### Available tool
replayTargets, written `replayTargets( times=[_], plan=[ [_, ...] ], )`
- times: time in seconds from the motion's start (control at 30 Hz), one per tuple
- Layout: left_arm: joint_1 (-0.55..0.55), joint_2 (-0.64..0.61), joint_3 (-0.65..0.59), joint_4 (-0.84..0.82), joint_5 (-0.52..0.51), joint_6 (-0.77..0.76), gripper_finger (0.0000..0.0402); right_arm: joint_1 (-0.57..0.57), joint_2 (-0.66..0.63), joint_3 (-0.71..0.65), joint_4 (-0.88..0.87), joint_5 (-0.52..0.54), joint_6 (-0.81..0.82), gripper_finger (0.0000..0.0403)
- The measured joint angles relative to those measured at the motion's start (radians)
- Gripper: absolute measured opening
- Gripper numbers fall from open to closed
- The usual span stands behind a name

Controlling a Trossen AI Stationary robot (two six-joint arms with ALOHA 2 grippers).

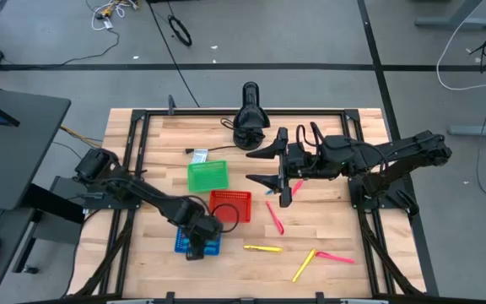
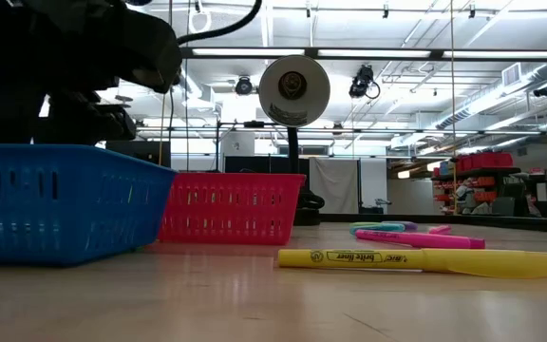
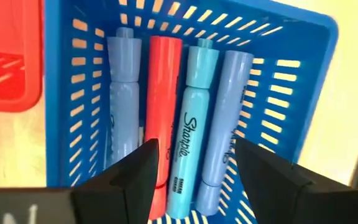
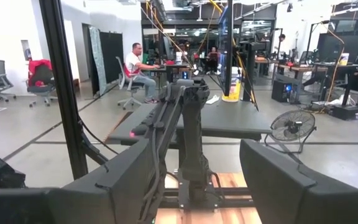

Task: Pick & Place Markers
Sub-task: Put the right yellow marker pen into the red bin

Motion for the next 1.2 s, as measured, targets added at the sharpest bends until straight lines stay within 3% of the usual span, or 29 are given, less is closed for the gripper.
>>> replayTargets(
  times=[0.13,0.4,0.67,0.87,1.2],
  plan=[
    [0.008,0.000,0.048,-0.026,0.012,0.012,0.0219,0.000,0.000,0.000,-0.014,0.000,0.000,0.0252],
    [0.007,-0.014,0.171,-0.027,-0.079,0.131,0.0220,0.001,-0.001,0.000,-0.016,0.000,0.002,0.0252],
    [-0.002,-0.156,0.173,0.023,-0.375,0.214,0.0220,0.003,-0.045,-0.001,-0.110,0.001,0.012,0.0252],
    [0.015,-0.286,0.173,0.111,-0.513,0.270,0.0220,0.003,-0.077,0.000,-0.193,0.001,0.031,0.0252],
    [0.095,-0.442,0.173,0.315,-0.550,0.386,0.0220,0.004,-0.091,0.000,-0.287,-0.001,0.094,0.0252]
  ],
)
